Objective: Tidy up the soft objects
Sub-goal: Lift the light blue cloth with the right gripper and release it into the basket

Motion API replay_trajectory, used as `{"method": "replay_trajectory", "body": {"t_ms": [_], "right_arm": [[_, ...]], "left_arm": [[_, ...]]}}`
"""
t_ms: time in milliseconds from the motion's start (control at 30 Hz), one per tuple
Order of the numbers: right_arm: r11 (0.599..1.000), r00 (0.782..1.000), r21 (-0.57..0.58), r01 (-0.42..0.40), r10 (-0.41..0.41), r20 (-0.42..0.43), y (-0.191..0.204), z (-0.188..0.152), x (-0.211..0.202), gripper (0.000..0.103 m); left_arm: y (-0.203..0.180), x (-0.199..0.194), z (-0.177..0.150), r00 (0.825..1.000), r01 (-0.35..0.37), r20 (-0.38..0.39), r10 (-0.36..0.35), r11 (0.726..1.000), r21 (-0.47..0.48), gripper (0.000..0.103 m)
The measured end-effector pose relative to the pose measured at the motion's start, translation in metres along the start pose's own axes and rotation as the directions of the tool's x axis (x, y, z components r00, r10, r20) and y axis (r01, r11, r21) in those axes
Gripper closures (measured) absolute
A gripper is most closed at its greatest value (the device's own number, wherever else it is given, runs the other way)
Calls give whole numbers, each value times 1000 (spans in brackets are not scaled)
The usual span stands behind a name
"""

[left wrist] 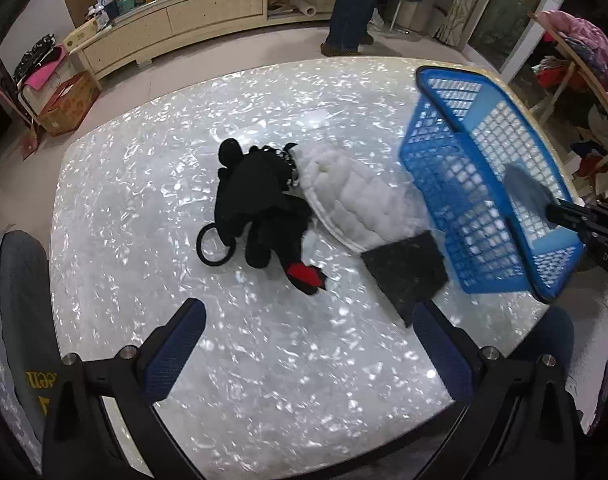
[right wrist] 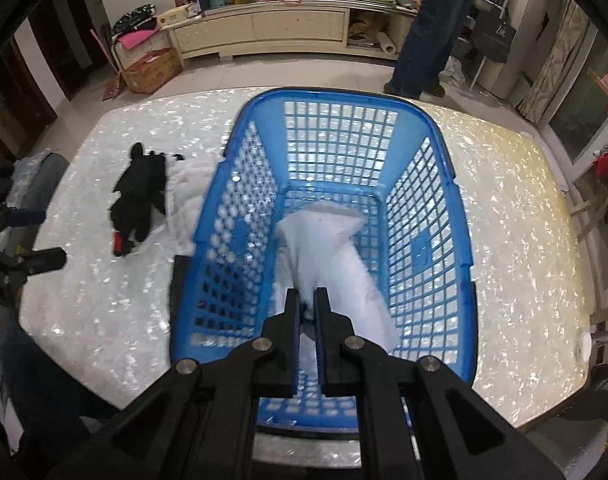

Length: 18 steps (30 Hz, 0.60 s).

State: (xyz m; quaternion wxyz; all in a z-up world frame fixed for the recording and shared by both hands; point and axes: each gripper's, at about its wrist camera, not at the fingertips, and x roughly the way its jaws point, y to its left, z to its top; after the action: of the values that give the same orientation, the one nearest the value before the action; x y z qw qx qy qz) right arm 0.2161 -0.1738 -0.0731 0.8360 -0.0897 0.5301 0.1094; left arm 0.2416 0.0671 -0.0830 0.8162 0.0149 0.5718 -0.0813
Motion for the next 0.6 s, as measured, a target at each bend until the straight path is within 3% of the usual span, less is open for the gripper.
{"method": "replay_trajectory", "body": {"t_ms": [367, 600], "right_arm": [[993, 992, -45, 112, -114, -47, -4, 10, 32, 97], [983, 983, -41, 180, -181, -16, -17, 20, 22, 97]], "left_arm": [[29, 51, 36, 999, -8, -45, 6, 1000, -30, 0], [44, 88, 51, 996, -42, -82, 39, 999, -32, 0]]}}
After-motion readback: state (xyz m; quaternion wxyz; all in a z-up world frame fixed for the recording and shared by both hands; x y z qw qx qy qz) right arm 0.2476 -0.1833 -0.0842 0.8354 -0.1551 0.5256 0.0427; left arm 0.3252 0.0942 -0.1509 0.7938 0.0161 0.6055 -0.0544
